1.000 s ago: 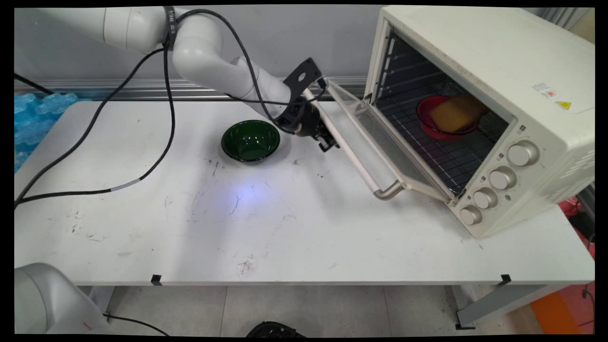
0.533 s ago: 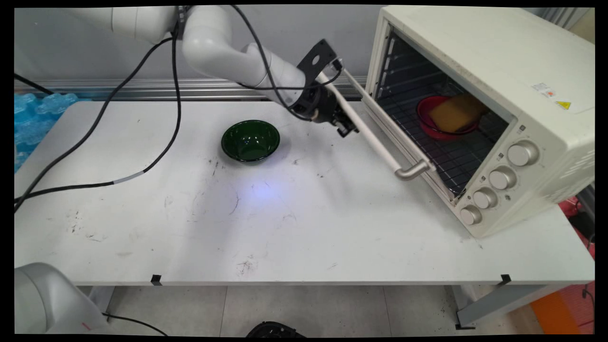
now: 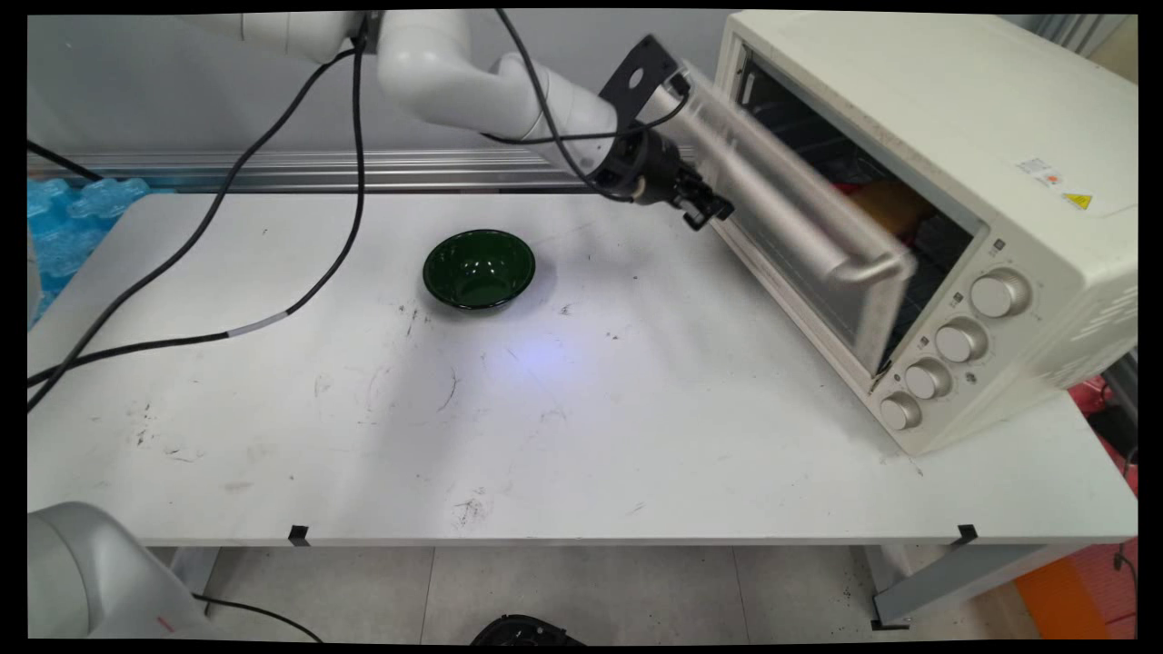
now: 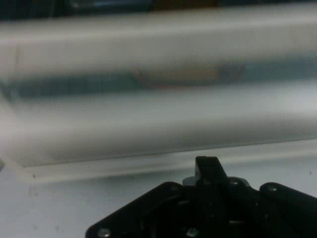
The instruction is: Close the oven
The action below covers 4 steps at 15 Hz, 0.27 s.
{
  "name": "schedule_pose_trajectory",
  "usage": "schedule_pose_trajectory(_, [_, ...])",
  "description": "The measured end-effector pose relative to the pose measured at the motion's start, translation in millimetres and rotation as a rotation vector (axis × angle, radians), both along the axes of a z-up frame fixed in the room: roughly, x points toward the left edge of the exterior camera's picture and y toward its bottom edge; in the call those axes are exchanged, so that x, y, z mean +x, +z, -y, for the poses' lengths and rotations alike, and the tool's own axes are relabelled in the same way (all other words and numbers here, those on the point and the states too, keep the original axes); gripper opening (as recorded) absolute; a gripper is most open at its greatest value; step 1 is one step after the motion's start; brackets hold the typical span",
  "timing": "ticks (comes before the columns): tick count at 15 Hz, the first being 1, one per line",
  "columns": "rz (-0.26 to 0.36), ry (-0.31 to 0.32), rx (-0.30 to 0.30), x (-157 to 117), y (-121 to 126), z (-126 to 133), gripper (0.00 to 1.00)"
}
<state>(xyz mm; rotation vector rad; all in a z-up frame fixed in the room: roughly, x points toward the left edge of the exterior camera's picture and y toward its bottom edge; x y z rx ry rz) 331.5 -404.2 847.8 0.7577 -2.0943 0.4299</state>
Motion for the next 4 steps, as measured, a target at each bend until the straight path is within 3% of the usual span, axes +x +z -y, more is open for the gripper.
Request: schedule_pose_trajectory(4, [-0.021,0.001,-0.021,-8.4,8.6,6.5,0.00])
